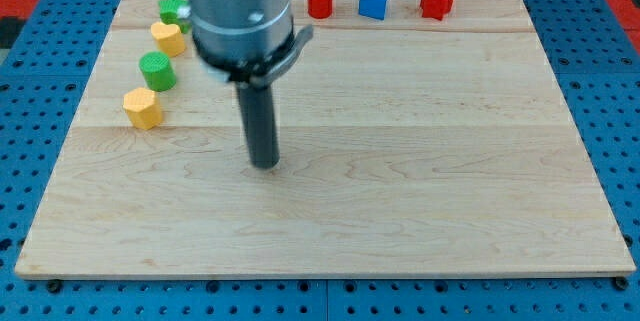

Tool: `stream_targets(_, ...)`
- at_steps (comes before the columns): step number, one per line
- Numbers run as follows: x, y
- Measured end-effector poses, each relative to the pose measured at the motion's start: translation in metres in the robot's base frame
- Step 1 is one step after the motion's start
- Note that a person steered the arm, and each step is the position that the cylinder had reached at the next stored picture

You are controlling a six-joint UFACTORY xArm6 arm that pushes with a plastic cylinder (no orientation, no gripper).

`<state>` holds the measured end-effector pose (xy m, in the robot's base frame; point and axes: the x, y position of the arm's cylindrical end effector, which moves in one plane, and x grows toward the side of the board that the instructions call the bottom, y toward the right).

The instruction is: Push yellow hexagon towards center

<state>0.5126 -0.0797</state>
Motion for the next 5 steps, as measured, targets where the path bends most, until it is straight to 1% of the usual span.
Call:
stream_targets(1,-0.004,-0.086)
stream_targets(2,-0.047,-0.185)
stream_targets(3,-0.077,-0.224)
stream_targets(4,-0.092,-0.203)
stream_targets(5,-0.098,-0.155)
